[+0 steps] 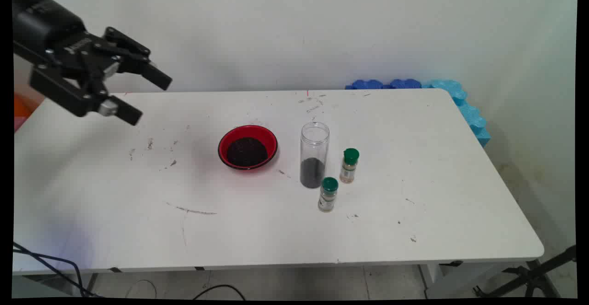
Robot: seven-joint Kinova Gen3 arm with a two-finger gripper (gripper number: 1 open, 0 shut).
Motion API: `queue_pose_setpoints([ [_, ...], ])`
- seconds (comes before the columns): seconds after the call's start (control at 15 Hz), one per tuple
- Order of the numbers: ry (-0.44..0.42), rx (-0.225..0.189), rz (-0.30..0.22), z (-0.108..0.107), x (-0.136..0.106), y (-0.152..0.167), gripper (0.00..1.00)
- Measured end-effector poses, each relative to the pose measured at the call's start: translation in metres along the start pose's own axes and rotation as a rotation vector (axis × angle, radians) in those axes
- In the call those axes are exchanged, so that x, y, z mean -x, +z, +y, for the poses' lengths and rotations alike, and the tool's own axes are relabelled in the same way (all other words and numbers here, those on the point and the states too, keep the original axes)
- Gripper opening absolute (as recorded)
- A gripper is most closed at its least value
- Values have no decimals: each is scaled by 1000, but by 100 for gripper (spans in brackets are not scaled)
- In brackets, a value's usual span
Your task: Pick up the black seasoning powder from the table
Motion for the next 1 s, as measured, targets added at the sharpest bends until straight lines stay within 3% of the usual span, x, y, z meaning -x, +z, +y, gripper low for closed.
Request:
queue_pose_setpoints([
  [0.27,-29,-54,-5,-10,-1,28,100],
  [1.0,-87,-244,-29,-44,-4,150,100],
])
